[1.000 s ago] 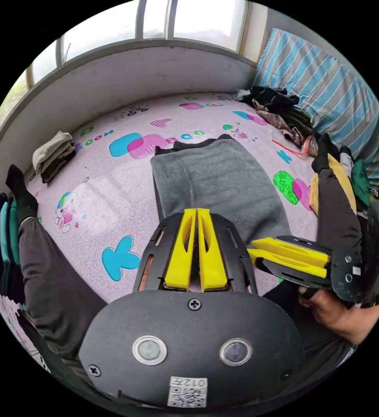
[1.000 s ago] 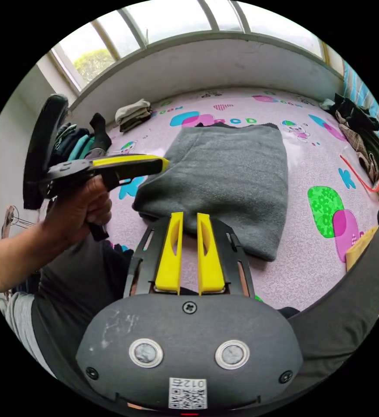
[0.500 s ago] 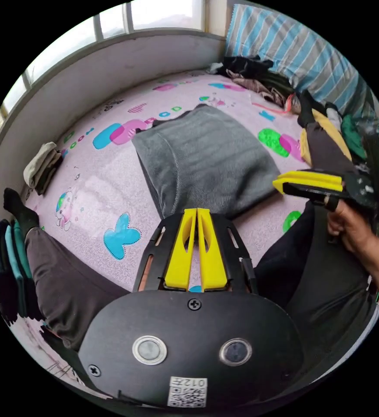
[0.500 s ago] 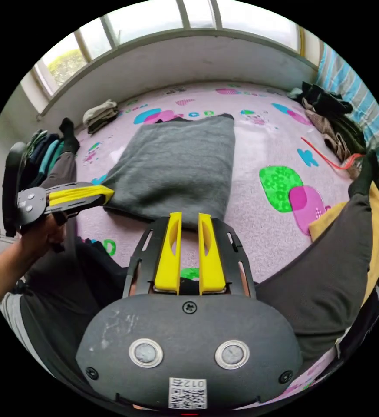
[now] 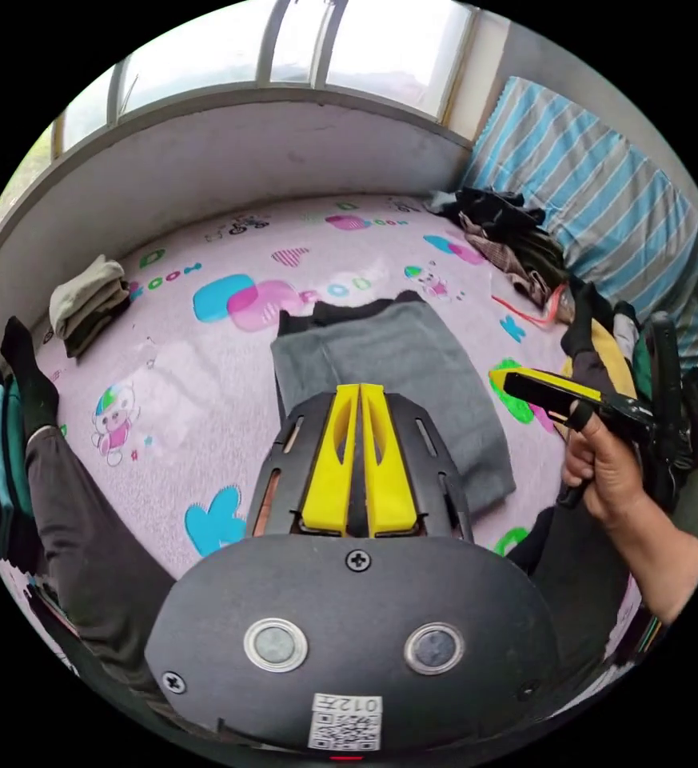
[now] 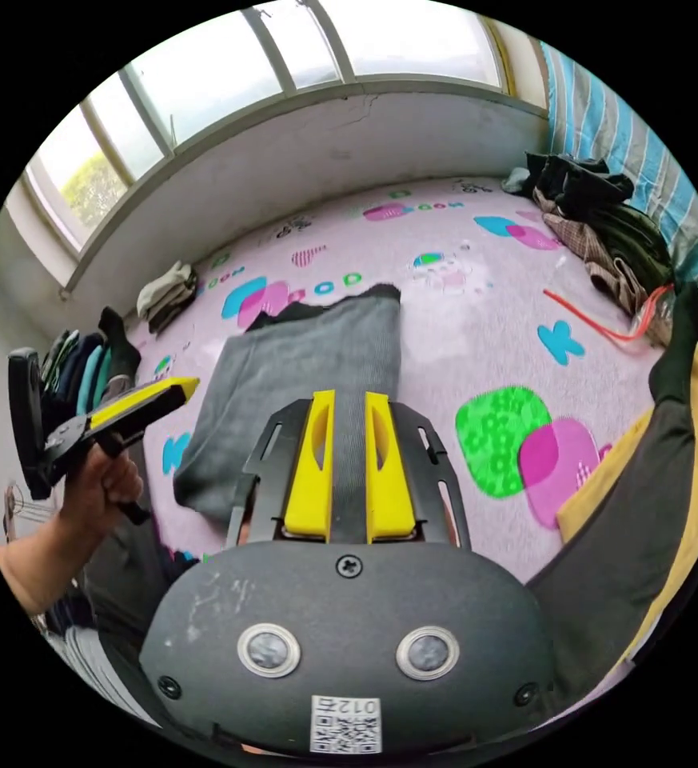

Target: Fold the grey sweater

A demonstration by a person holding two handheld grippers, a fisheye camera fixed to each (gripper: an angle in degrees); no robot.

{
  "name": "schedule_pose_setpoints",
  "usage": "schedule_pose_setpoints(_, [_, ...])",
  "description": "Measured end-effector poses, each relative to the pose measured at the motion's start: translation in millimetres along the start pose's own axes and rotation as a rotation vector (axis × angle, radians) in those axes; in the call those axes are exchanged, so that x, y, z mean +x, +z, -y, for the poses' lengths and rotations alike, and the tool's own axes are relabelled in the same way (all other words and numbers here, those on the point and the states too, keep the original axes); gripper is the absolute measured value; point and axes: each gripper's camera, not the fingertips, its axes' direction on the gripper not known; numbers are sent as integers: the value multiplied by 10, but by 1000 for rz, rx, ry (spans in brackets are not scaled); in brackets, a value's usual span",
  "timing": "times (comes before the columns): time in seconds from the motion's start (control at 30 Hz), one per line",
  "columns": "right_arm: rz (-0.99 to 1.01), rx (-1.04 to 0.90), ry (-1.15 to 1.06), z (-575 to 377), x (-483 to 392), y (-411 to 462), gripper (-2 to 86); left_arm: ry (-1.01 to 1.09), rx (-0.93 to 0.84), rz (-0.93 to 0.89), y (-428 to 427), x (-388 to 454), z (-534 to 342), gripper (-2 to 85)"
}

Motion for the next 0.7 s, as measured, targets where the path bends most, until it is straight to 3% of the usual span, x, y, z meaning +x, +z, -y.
schedule_pose_setpoints(0.17, [-100,68,45,914,-23,399,75,-113,-4,101,517,-33,592,0])
schedule_pose_setpoints(0.33, [-151,9,31,1459,-60,872,93,-136,-159,273,1054,-130,850,0])
schedule_pose_setpoints(0.43, [-157,-179,26,1675,-42,1271,95,-165,-138,202,1105,-244,817,1])
schedule_pose_setpoints(0.63, [-21,-188,51,1825,88,1207,100,-202,-145,72,1050,-421,880,4])
schedule_pose_setpoints(0.7, [4,-176,42,1873,79,1141,102,-178,-66,118,912,-382,946,4])
